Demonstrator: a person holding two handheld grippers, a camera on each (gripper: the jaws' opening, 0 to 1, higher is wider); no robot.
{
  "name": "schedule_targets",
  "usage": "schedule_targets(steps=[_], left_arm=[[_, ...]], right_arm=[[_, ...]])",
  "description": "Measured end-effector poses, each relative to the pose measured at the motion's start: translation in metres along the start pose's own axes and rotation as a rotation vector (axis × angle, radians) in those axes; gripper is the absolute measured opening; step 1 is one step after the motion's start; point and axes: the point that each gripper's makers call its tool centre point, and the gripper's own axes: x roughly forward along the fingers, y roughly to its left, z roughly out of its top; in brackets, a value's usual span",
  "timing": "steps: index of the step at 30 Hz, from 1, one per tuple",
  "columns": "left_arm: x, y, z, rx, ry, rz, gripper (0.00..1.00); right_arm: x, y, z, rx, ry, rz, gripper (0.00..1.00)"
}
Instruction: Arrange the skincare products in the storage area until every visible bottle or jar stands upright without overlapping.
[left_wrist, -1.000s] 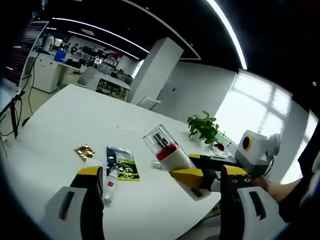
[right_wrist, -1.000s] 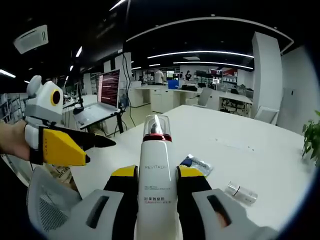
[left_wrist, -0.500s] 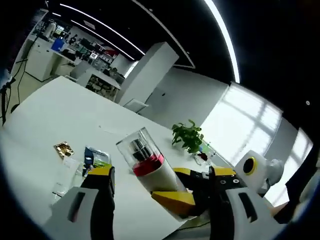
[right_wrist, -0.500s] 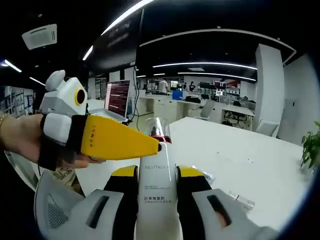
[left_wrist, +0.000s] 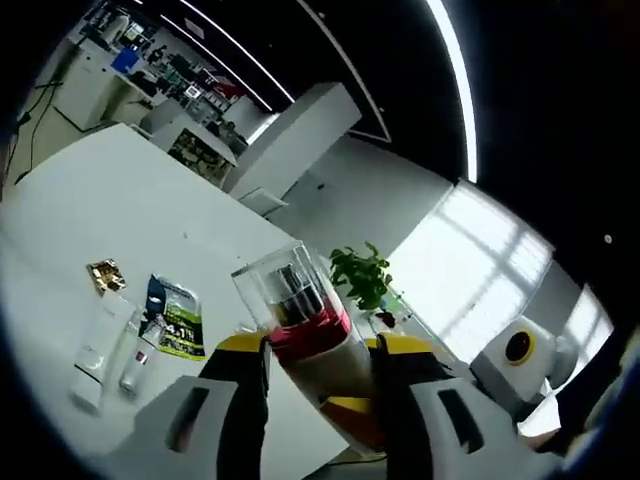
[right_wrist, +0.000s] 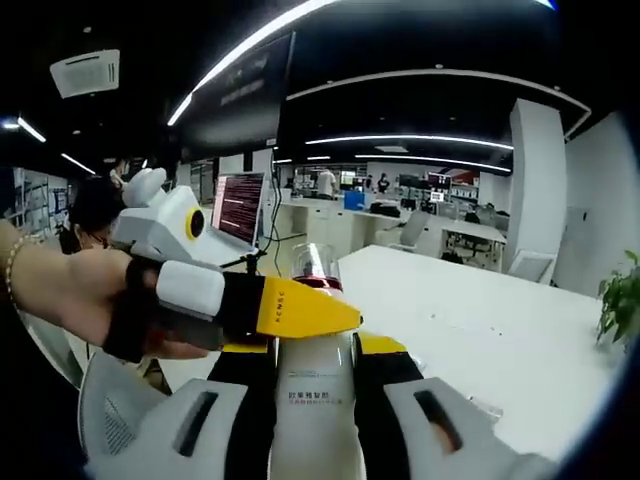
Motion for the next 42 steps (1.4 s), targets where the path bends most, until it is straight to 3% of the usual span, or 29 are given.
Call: schedule_targets(steps=[6,10,13,20,27,32,35,42], left_arm=[[0.0,-0.008,-0.003,0.057,0.017,-0.014,0.31],[-0.001,-0.019,-0.004,0.077,0.029,-0.045,0.25],[0.0,-0.026,-0.004,0.096,0.05,-0.07,0.24],[0.002,-0.033,0.0,0.054,0.048,-0.111,0.23],[0.001,-0.044,0.005,0.11,0.053,-0.15,0.22],[0.0,-0.048,0.009,0.126,0.068,-0.169,0.22],[-0.002,-0.056,0.015,0.13,0.067,-0.204,0.22],[-0.009,-0.092,0.02,0.219,0.113,-0.34,0.22]], right_arm=[[-0.004,-0.002,-0.008,0.022,0.013,-0.018,0.29],[-0.009,-0.001,-0.013,0.106,0.001,-0.029,0.29],[-0.011,-0.003,-0.012,0.106,-0.001,-0.034,0.29],[-0.018,-0.008,-0.003,0.061,-0.02,-0.053,0.29],[-0.021,-0.009,0.003,0.075,-0.045,-0.031,0.3],[-0.024,-0.004,0.01,0.107,-0.073,0.027,0.3],[-0.028,-0.003,0.021,0.14,-0.127,0.074,0.31],[-0.045,0.002,0.044,0.178,-0.205,0.246,0.34]])
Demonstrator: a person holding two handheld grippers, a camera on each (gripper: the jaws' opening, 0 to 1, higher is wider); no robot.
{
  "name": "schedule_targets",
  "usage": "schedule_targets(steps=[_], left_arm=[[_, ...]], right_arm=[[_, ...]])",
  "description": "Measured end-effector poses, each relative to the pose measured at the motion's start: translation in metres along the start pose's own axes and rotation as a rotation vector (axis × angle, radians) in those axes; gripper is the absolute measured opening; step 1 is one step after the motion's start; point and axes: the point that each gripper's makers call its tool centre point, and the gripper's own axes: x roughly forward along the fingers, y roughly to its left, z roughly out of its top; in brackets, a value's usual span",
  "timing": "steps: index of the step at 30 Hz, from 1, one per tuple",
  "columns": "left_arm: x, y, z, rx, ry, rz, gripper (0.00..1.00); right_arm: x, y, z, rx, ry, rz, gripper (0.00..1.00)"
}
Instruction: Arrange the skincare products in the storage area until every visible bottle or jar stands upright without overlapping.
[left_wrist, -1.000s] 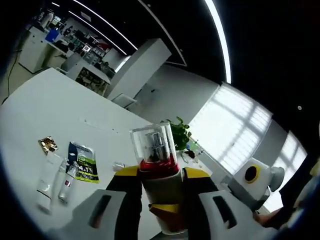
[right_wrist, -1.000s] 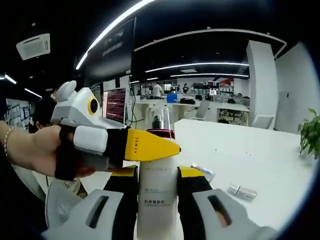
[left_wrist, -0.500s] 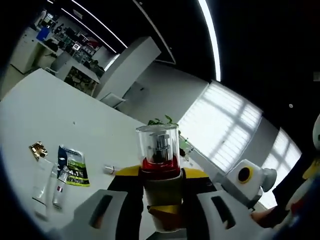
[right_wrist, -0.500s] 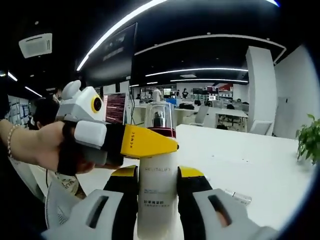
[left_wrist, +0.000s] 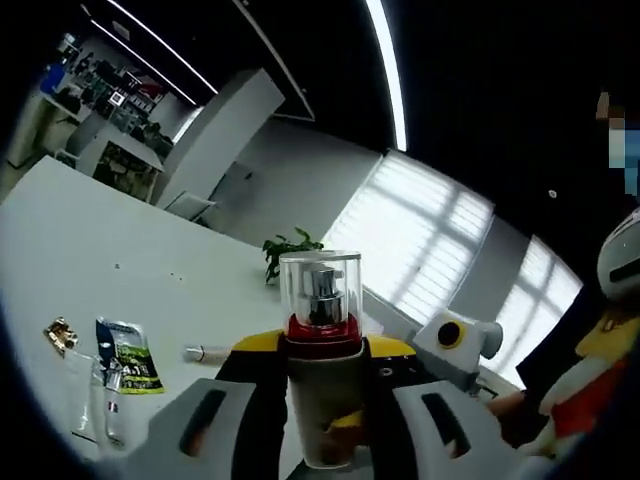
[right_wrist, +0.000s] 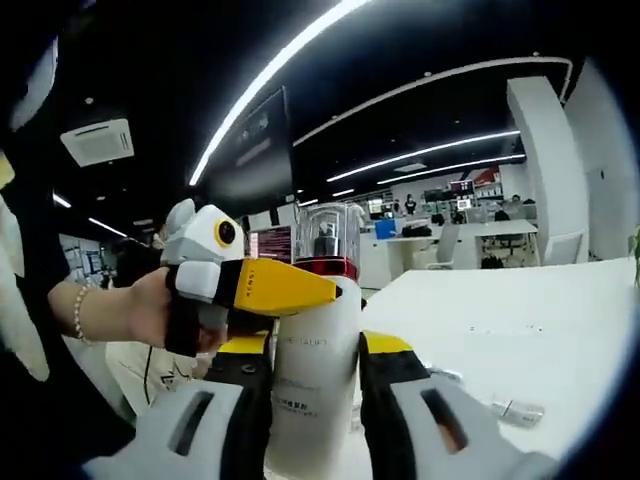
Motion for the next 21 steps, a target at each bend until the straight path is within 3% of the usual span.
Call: schedule_targets(steps=[3,10,16,21], left_arm=[[0.001,-0.016,0.001,0.068,0.028,-0.057,0.22],[0.005,-0.047,-0.007,0.235,0.121,-0.184,0.22],[0.013,-0.062,-0.016,0.313,0.186,-0.259,0.22],[0.016,-0.059,-0.02,0.378,0.243,-0.268,0.22]], right_arm=[[-0.008,0.01,0.009,0.011,0.0,0.122,0.35],[-0.023,0.024,0.013,-0.011,0.064,0.328,0.34],[-0.028,0.031,0.011,-0.052,0.113,0.417,0.34],[-0.028,0.029,0.006,-0.093,0.124,0.405,0.33]])
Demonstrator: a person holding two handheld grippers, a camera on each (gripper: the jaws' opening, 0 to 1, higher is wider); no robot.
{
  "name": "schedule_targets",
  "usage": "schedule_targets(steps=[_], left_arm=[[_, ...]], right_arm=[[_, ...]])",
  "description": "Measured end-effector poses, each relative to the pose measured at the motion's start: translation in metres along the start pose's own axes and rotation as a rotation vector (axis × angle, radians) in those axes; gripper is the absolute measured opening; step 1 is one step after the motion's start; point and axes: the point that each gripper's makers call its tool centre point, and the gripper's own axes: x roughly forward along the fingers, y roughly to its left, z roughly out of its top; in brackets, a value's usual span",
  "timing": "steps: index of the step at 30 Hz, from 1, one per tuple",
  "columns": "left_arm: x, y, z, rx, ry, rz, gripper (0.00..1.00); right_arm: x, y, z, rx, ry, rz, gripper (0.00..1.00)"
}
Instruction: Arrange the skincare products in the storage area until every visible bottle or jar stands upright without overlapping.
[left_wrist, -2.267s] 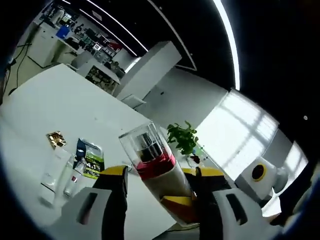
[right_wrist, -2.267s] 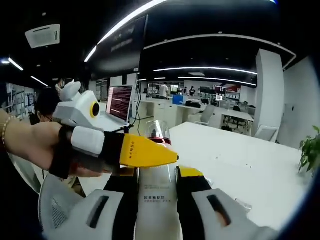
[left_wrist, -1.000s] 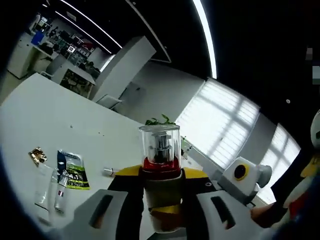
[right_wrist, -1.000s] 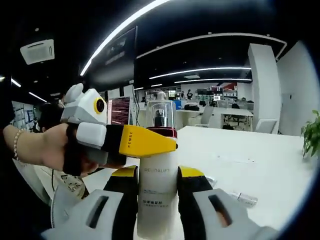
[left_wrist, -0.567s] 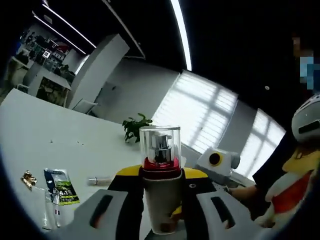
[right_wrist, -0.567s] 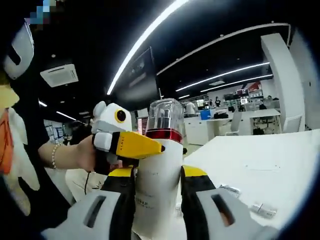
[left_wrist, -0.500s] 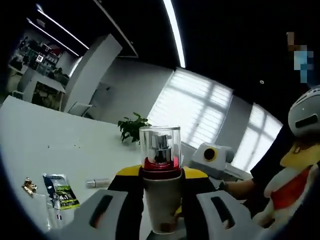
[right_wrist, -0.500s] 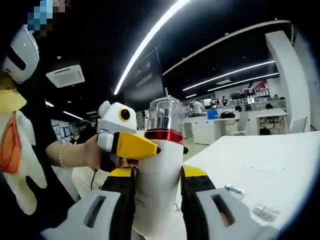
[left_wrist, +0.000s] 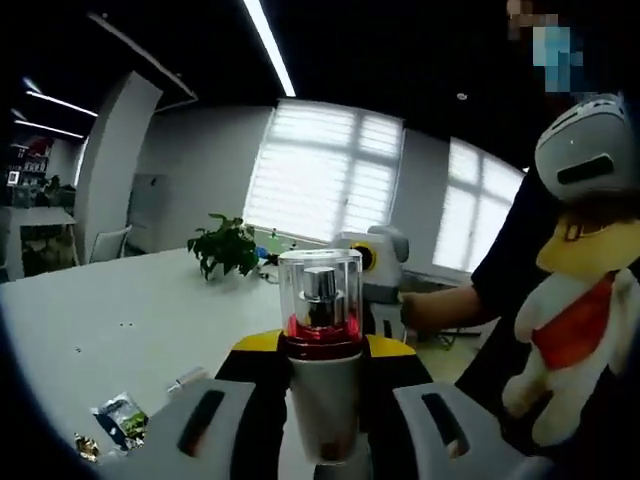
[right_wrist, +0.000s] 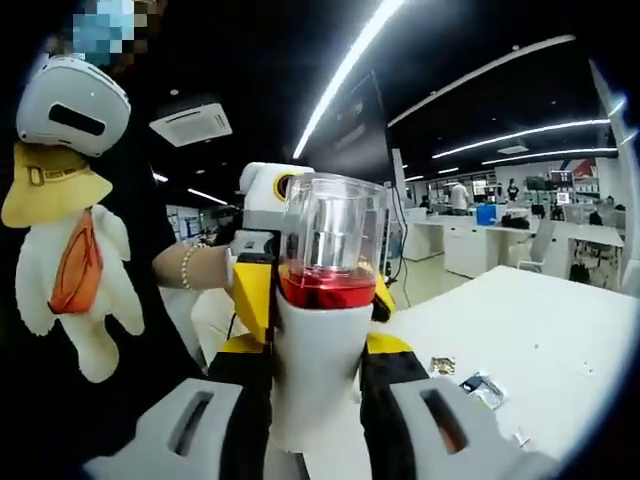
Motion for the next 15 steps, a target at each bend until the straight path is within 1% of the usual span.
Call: schedule_targets(steps=[7,8,10,12,13,14,15], left_arm=[[0.007,0.013,-0.015,0.008,0.081,0.002,0.22],[0.008,0.016,-0.018,0.012,0.101,0.004,0.22],[0.01,0.02,-0.023,0.004,0.122,0.0,0.22],[0.011,0.025,-0.028,-0.006,0.136,-0.004,0.22],[0.013,0.028,-0.033,0.0,0.151,-0.006,0.22],[0.016,0.026,-0.036,0.002,0.16,-0.006,0.23],[0.019,0.028,-0.04,-0.001,0.171,-0.007,0.23]], right_arm=[[-0.001,-0.011,-0.018,-0.012,0.038,-0.052,0.33],[-0.001,-0.012,-0.02,-0.016,0.043,-0.06,0.33],[-0.002,-0.017,-0.027,-0.038,0.067,-0.083,0.32],[-0.003,-0.022,-0.033,-0.078,0.094,-0.11,0.32],[-0.005,-0.026,-0.042,-0.071,0.113,-0.118,0.32],[-0.005,-0.027,-0.045,-0.069,0.119,-0.121,0.32],[-0.005,-0.029,-0.049,-0.064,0.126,-0.129,0.32]])
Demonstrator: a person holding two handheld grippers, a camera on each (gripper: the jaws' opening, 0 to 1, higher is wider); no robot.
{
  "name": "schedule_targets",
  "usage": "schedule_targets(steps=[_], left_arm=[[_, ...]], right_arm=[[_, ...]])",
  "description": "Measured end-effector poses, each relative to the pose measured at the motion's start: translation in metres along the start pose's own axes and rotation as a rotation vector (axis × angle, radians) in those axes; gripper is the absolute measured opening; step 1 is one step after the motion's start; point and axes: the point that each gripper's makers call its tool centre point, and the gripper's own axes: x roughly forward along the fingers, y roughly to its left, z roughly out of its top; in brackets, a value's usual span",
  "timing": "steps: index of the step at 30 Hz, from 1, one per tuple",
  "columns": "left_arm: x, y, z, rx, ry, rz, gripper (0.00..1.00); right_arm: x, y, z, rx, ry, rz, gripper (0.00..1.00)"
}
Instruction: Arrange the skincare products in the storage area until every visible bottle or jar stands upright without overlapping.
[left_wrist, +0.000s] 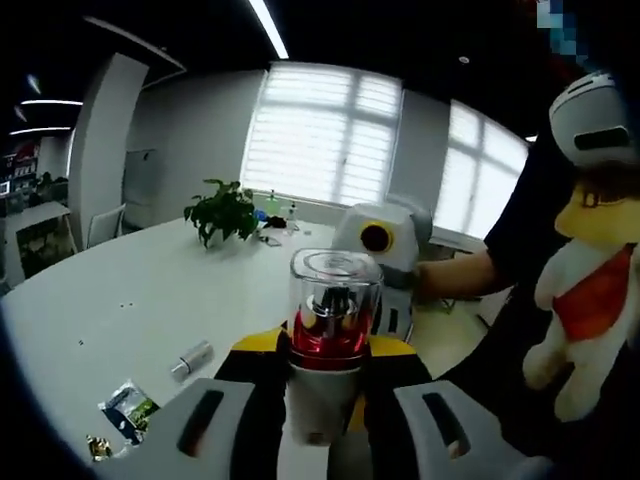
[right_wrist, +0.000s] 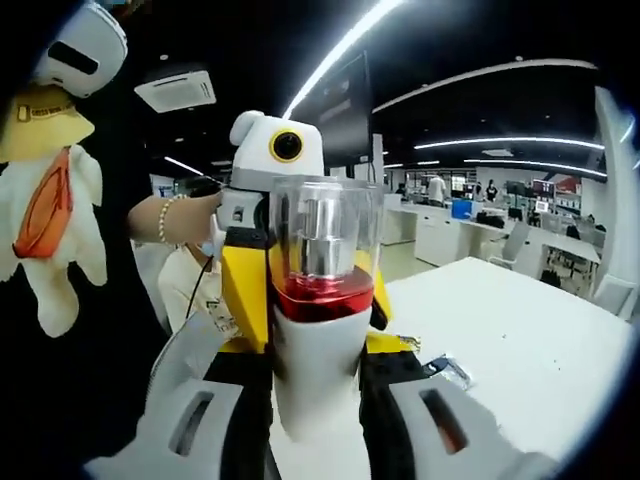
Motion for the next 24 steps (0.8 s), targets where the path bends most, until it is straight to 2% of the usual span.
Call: schedule_targets(steps=[5,20,24], left_arm=[[0.011,0.007,-0.012,-0.009,0.02,-0.015,0.23],[0.043,0.029,-0.063,0.018,0.152,-0.03,0.23],[0.052,0.037,-0.074,-0.001,0.158,-0.047,0.23]], right_arm=[[-0.002,-0.009,-0.016,0.018,0.018,-0.029,0.32],[0.007,-0.034,-0.081,0.009,0.146,-0.105,0.33],[0.007,-0.041,-0.096,0.035,0.154,-0.128,0.33]])
